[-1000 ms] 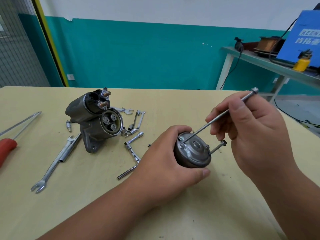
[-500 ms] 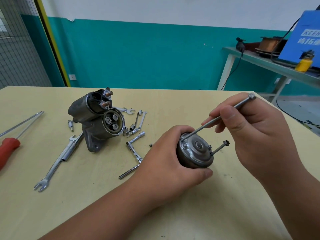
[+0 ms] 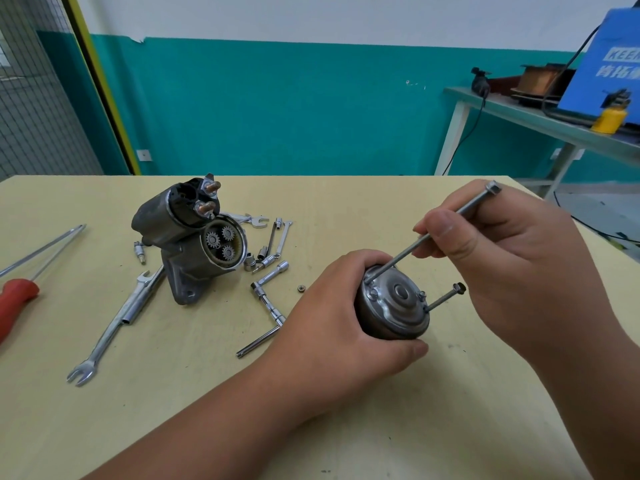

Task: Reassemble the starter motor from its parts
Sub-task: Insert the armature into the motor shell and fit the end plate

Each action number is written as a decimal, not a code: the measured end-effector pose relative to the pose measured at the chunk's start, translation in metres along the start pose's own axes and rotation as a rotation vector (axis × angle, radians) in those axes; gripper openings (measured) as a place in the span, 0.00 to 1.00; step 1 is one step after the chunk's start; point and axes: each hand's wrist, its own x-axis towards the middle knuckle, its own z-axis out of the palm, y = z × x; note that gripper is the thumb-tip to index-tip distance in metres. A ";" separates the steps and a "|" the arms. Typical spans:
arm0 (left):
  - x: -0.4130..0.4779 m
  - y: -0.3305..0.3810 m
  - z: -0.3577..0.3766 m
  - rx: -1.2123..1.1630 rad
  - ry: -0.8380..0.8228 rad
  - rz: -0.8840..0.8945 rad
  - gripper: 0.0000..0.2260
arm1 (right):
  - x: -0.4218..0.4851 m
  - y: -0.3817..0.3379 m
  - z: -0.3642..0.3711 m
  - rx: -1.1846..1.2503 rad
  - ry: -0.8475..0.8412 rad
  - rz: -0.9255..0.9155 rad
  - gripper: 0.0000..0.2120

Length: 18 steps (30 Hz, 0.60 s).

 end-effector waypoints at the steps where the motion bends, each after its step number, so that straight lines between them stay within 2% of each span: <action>1: 0.000 0.000 0.000 0.004 -0.006 0.006 0.30 | 0.000 0.000 0.001 -0.008 0.000 0.008 0.15; 13: 0.000 0.000 0.001 0.025 -0.010 0.033 0.31 | 0.000 0.001 0.008 0.006 -0.024 0.043 0.15; 18: 0.000 -0.001 0.002 0.045 -0.010 0.048 0.31 | 0.000 0.001 0.005 -0.036 -0.060 0.034 0.11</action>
